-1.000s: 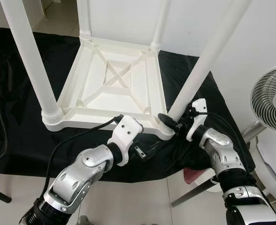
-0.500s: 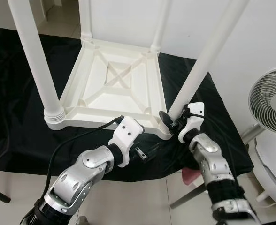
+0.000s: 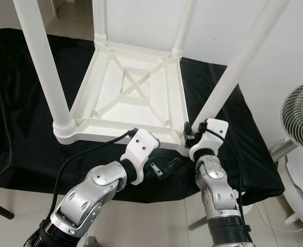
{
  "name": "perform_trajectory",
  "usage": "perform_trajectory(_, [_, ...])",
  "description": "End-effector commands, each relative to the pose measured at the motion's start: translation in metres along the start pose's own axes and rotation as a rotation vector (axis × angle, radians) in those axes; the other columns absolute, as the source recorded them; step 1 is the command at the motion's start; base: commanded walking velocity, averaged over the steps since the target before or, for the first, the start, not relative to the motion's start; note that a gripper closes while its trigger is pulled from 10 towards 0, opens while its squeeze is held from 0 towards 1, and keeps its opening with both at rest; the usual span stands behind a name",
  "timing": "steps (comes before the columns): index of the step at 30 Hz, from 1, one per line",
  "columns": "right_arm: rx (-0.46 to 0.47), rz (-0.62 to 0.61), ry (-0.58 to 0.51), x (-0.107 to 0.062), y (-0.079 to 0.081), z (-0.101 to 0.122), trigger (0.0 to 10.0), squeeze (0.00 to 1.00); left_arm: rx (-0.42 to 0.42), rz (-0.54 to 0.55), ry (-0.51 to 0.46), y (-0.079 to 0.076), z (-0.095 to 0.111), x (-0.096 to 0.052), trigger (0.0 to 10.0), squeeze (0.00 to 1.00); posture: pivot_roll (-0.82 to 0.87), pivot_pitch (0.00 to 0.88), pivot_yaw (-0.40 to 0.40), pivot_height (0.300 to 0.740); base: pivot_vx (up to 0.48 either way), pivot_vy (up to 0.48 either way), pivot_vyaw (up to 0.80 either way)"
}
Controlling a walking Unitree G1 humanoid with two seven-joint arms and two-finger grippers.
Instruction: Building children table
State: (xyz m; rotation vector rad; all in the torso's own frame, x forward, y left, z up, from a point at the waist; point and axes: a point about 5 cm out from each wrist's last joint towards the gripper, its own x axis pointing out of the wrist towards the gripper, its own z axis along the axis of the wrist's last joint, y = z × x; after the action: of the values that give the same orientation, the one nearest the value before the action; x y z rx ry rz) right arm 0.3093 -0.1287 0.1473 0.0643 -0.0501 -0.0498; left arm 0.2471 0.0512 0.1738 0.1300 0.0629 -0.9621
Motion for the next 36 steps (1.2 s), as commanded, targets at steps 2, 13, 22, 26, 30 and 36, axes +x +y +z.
perform_trajectory(2, [0.045, 0.036, 0.03, 0.0, -0.014, -0.004, 10.0, 1.0, -0.001, -0.071, 0.0, -0.008, 0.001, 0.001, 10.0, 0.0, 0.06, 0.12, -0.136, 0.74, 0.0, 0.0, 0.0])
perform_trajectory(13, [-0.017, 0.417, -0.001, 0.008, -0.029, 0.011, 10.0, 0.0, -0.003, -0.069, -0.004, -0.007, 0.002, 0.001, 10.0, 0.0, 0.06, 0.122, -0.129, 0.74, 0.0, 0.0, 0.0])
perform_trajectory(22, [-0.133, 0.762, 0.05, 0.011, -0.03, 0.007, 10.0, 0.0, -0.004, -0.093, 0.003, -0.008, 0.001, -0.002, 10.0, 0.0, 0.06, 0.116, -0.121, 0.74, 0.0, 0.0, 0.0])
perform_trajectory(26, [-0.132, 0.847, 0.079, 0.015, -0.027, 0.001, 10.0, 0.0, 0.0, -0.091, 0.006, -0.006, 0.001, -0.003, 10.0, 0.0, 0.07, 0.114, -0.121, 0.74, 0.0, 0.0, 0.0])
perform_trajectory(30, [-0.142, 0.892, 0.099, 0.023, -0.027, -0.005, 10.0, 0.0, -0.002, -0.086, 0.006, -0.006, 0.002, -0.005, 10.0, 0.0, 0.09, 0.116, -0.123, 0.74, 0.0, 0.0, 0.0])
perform_trajectory(36, [-0.154, 0.93, 0.106, 0.028, -0.03, -0.007, 10.0, 0.0, -0.01, -0.08, 0.008, -0.006, 0.002, -0.009, 10.0, 0.0, 0.11, 0.119, -0.127, 0.74, 0.0, 0.0, 0.0])
